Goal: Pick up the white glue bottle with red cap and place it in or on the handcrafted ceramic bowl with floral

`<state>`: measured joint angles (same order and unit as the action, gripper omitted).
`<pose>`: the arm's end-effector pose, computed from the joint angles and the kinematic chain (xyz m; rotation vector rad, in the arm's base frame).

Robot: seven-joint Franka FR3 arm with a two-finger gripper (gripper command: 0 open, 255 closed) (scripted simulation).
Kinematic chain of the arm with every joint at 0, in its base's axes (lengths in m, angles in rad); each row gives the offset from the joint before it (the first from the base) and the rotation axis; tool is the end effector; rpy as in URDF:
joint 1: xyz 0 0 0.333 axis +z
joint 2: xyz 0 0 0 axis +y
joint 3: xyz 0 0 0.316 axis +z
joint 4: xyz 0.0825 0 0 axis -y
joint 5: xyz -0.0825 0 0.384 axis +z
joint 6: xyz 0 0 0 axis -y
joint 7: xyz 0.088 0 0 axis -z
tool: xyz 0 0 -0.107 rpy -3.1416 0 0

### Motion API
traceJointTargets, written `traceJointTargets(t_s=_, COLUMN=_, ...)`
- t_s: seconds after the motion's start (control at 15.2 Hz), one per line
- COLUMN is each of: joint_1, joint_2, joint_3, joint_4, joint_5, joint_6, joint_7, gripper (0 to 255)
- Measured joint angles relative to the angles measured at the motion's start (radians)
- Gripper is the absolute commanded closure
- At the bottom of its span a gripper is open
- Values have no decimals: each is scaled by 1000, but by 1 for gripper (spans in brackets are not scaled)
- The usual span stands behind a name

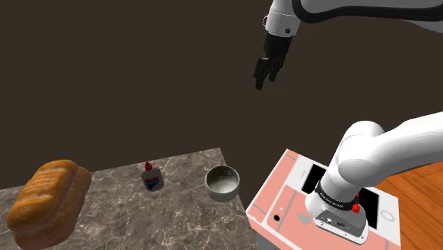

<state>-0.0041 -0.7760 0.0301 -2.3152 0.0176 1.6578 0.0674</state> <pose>0.3187 0.0132 0.6149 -3.1336 0.0772 -0.1858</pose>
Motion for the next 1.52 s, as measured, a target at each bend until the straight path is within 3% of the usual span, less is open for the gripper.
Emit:
traceJointTargets(t_s=0.2, joint_1=12, joint_2=42, joint_3=16, joint_4=20, joint_5=-4, joint_6=17, joint_7=-9, gripper=0)
traceJointTargets(t_s=0.79, joint_1=79, joint_2=373, joint_3=128, joint_4=214, joint_5=-66, joint_6=103, joint_7=-73, gripper=0)
traceJointTargets(t_s=1.52, joint_1=165, joint_2=764, joint_3=271, joint_4=507, joint_5=-231, joint_6=108, joint_7=-113, gripper=0)
